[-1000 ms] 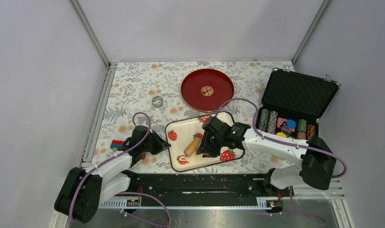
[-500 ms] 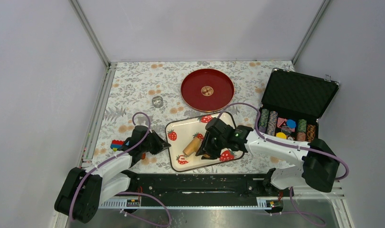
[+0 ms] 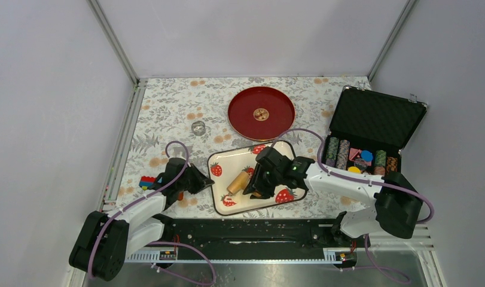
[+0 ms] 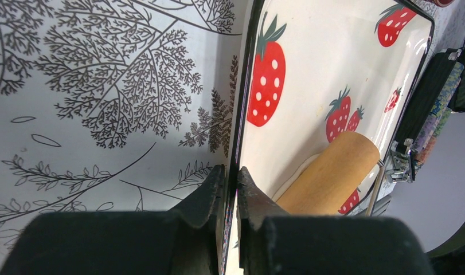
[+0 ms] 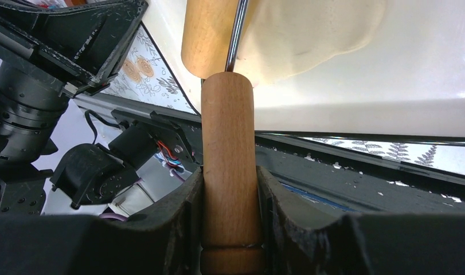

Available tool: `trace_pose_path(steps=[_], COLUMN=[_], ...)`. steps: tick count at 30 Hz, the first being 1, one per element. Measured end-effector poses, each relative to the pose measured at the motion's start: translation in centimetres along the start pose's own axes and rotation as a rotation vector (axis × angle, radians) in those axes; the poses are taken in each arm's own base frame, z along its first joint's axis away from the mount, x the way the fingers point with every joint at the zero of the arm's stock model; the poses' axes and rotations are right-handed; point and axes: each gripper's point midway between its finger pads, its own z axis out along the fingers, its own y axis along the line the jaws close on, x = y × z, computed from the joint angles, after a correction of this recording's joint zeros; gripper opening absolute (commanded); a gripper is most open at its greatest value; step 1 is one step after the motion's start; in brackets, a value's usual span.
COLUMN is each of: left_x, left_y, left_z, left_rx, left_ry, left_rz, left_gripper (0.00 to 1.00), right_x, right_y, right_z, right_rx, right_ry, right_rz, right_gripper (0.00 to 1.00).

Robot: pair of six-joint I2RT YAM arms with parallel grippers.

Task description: Roll out the dumpling wrappers from the dough

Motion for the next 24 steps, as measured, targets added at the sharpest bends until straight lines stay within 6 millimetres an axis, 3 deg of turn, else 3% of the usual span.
trace_pose_path(steps=[10, 16, 24], left_x=[-0.1, -0.1, 0.0], left_y=[0.0, 0.0, -0.1], left_z=[0.0, 0.0, 0.0], left_rx=[-0.001, -0.001, 0.004], left_ry=[-0.002, -0.002, -0.001], left_rz=[-0.001, -0.001, -0.005], left_gripper=[0.0, 0.0, 0.0], right_x=[-0.3, -0.9, -2.8], right_y=[0.9, 3.1, 3.5], right_z=[0.8, 1.7, -0.8], right_rx=[-0.021, -0.027, 0.125], right_ry=[0.001, 0.005, -0.065], right_rz=[-0.017, -0.083, -0.212], right_gripper=[0.0, 0.0, 0.0])
